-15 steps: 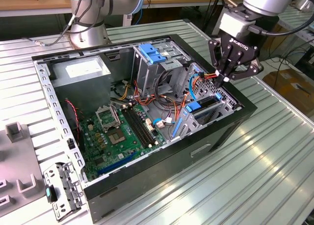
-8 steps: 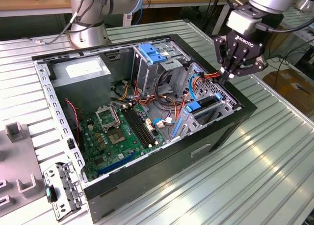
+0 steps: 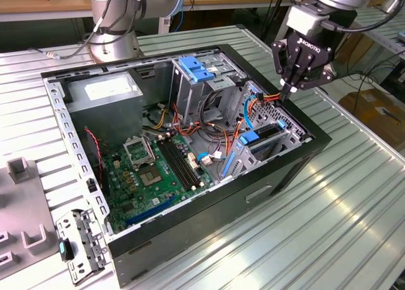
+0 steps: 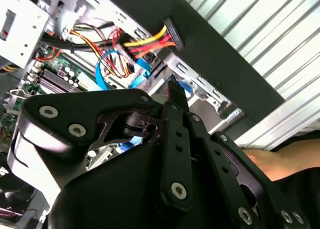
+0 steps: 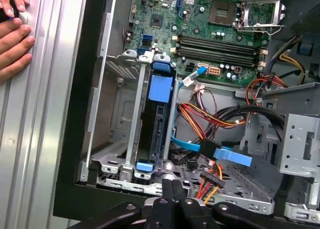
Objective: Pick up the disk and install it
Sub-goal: 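Insert the first disk wire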
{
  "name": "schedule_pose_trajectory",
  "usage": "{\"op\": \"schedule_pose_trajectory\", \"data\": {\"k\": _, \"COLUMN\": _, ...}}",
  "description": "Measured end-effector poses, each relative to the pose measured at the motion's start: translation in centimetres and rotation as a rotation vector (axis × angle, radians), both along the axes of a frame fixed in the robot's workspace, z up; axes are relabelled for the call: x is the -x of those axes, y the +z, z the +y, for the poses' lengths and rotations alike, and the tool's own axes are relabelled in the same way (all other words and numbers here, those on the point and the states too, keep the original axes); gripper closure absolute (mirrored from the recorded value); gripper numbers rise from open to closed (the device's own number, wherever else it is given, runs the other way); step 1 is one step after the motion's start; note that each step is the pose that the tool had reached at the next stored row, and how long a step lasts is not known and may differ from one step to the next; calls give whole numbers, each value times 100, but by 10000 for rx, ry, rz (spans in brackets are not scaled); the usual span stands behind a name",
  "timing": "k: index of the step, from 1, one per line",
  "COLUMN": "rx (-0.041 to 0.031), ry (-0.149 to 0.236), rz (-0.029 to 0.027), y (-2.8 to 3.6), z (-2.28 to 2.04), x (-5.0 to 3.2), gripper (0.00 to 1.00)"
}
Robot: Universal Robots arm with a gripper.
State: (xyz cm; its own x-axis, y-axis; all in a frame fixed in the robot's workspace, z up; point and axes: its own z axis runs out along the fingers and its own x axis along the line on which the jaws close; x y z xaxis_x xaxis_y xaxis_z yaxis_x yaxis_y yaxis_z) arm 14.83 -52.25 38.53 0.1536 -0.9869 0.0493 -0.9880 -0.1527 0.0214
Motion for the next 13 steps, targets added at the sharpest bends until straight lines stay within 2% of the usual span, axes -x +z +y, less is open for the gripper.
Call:
{"op": "schedule_pose_trajectory", "data": {"k": 6, "rx": 0, "ry": 37, "rz": 3, "y": -7, "z": 112, "x": -105, "gripper": 89}}
{"op": "schedule_pose_trajectory", "data": {"k": 9, "rx": 0, "ry": 169, "rz": 5, "y": -8, "z": 125, "x": -139, "gripper": 89}}
{"op": "schedule_pose_trajectory", "data": {"k": 13, "rx": 0, "ry": 917, "rz": 5, "y": -13, "z": 126, "x": -143, "gripper": 89}}
